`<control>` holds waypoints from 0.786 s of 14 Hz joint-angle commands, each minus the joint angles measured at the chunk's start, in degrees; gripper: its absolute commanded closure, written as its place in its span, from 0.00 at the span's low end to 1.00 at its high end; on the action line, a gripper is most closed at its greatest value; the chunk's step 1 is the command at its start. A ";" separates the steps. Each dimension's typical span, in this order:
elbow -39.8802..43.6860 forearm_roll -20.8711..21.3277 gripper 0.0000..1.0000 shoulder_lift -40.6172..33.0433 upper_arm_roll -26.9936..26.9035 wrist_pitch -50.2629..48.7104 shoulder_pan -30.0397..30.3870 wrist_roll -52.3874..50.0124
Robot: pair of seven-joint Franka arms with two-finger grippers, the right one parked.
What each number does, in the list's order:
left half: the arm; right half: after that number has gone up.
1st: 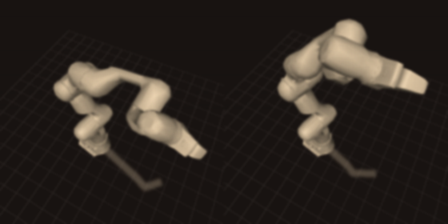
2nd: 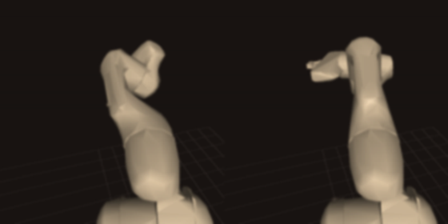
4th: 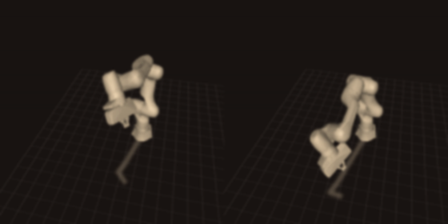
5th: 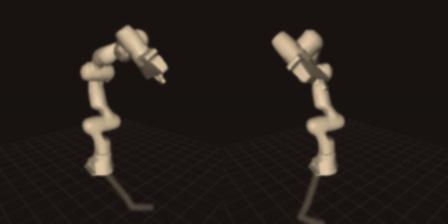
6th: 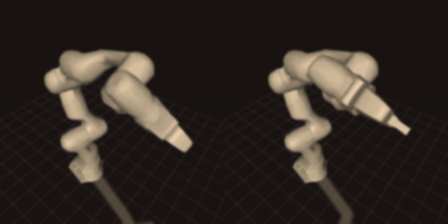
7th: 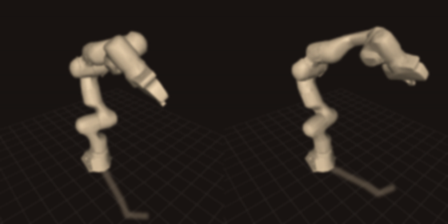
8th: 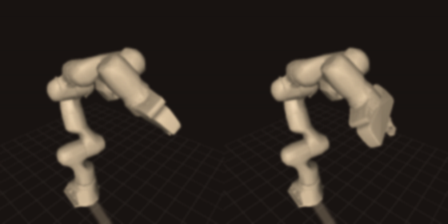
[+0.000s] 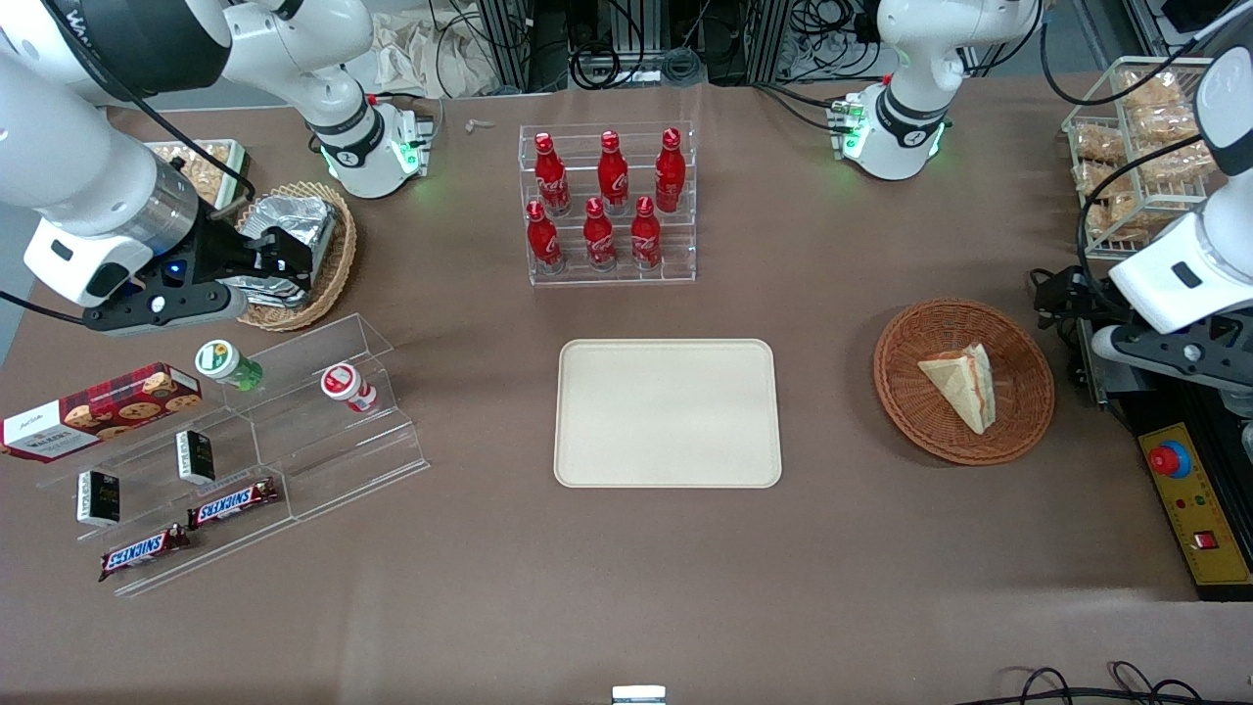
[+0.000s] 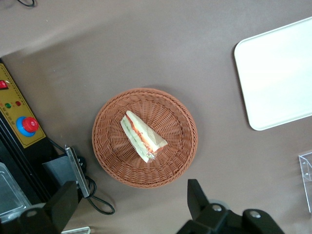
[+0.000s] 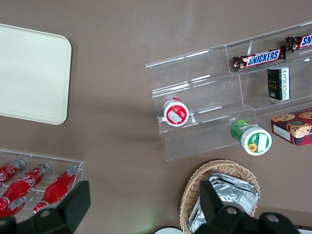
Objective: Place sandwich from basket to tray
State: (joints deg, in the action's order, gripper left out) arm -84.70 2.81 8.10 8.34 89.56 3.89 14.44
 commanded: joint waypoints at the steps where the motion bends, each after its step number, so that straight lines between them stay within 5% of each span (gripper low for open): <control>1: 2.95 0.62 0.00 1.48 0.36 -1.84 0.15 0.85; 11: 4.28 1.05 0.00 2.45 0.27 -1.67 0.76 -2.38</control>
State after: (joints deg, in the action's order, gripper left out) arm -82.80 2.89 9.08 8.24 89.46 4.47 14.03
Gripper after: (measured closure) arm 0.000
